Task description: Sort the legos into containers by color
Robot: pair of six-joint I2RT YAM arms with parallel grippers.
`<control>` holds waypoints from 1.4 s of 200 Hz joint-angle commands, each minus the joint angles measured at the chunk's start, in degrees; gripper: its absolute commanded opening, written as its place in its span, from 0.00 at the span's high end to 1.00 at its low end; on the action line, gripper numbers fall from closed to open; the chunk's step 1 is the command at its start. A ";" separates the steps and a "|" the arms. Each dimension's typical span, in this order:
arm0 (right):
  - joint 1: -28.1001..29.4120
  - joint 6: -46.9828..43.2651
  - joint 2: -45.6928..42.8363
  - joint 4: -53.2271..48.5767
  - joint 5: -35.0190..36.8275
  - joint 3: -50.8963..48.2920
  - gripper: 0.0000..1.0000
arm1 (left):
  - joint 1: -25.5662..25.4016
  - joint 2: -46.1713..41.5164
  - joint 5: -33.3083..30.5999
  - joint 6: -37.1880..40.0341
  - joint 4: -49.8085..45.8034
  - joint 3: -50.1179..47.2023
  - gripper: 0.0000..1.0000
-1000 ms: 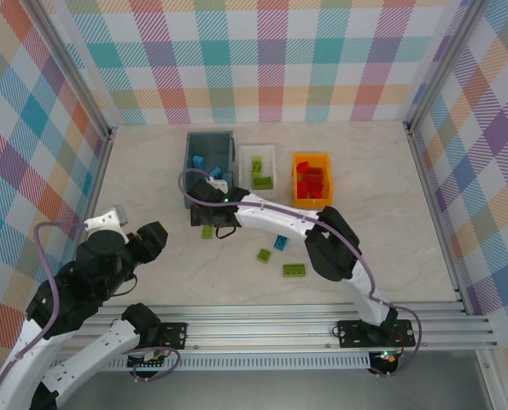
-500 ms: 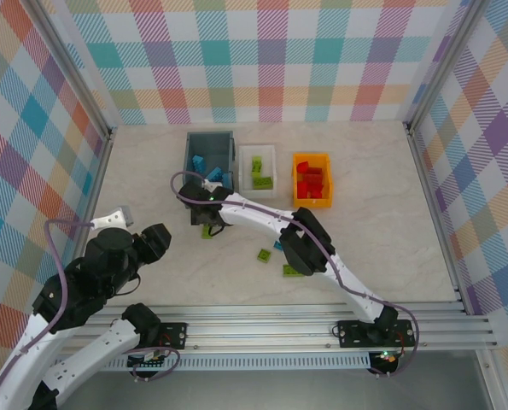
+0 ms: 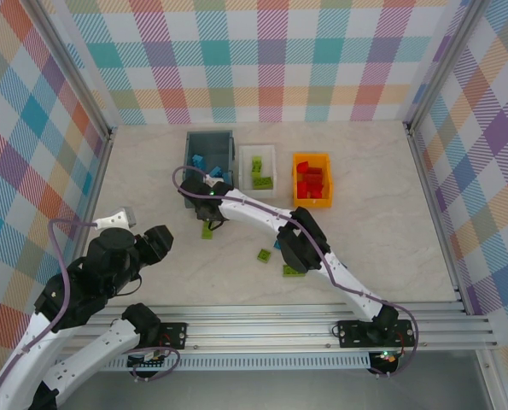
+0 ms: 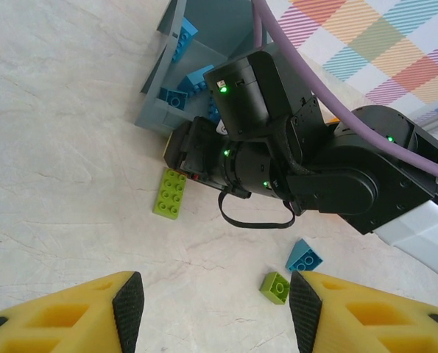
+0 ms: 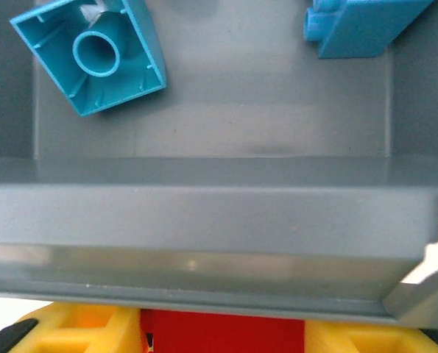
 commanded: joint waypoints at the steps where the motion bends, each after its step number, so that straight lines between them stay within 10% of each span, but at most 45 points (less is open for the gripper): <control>1: 1.26 0.37 -5.02 0.82 -0.06 -5.74 0.61 | -0.39 0.26 0.93 0.21 1.93 -0.94 0.44; 105: 1.95 -0.26 -37.26 10.50 7.80 -39.48 0.63 | -0.43 8.30 13.73 0.50 10.12 -1.21 0.41; 166: -16.73 -7.83 -60.32 12.65 2.71 -61.06 0.62 | -10.84 25.25 13.80 -0.01 23.86 4.28 0.38; 218: -31.75 -12.34 -52.71 11.22 -4.49 -56.84 0.62 | -21.31 41.85 6.02 2.17 28.33 12.41 0.39; 280: -34.94 -12.68 -39.98 8.40 -7.36 -46.53 0.59 | -25.05 46.33 1.55 2.30 26.96 14.21 0.37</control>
